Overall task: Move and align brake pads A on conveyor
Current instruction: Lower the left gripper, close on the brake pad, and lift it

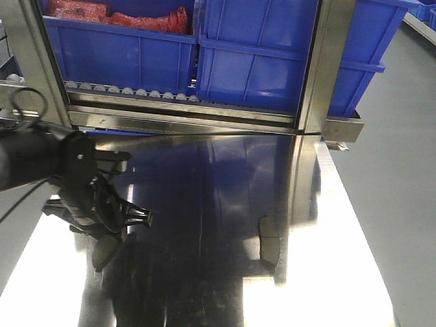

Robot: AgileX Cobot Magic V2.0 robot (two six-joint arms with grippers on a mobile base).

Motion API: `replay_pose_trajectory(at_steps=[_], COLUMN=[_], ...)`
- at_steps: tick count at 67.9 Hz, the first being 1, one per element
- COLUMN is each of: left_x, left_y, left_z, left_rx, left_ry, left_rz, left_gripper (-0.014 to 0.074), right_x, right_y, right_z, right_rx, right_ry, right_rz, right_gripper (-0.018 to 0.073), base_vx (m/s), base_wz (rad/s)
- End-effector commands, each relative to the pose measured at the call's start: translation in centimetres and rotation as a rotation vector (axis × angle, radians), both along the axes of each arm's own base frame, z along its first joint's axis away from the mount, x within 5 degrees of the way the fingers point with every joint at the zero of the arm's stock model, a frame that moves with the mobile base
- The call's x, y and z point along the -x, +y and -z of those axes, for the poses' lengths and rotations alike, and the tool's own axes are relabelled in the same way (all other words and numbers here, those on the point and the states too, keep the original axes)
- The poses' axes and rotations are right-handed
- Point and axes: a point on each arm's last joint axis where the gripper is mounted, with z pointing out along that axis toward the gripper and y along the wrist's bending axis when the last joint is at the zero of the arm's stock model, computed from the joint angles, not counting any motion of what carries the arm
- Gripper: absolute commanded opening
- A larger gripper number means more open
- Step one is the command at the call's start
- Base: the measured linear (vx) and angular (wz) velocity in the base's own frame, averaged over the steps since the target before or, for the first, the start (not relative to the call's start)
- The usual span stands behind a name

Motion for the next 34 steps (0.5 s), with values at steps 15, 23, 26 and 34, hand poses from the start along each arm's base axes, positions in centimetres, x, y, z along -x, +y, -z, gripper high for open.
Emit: replay_pose_trajectory(at_steps=[15, 23, 26, 34], left_x=[6.9, 10.2, 11.6, 14.7], left_y=[2.7, 4.0, 4.6, 5.8], left_z=[-7.2, -8.2, -8.7, -9.4], left_rx=[0.119, 0.174, 0.194, 0.236], left_ry=[-0.296, -0.376, -0.422, -0.518], left_rz=[-0.035, -0.076, -0.075, -0.071], left_gripper=[-0.0008, -0.0008, -0.0008, -0.0008], right_x=[-0.1, -0.1, -0.1, -0.1], right_y=[0.0, 0.0, 0.0, 0.0], right_z=[-1.3, -1.3, -1.3, -1.3], right_rx=[-0.006, -0.006, -0.006, -0.006], right_ry=[-0.083, -0.083, -0.083, -0.083], right_rz=[0.005, 0.005, 0.005, 0.005], right_gripper=[0.0453, 0.0453, 0.0453, 0.0453], base_vx=[0.0, 0.0, 0.0, 0.0], base_wz=[0.0, 0.0, 0.0, 0.0])
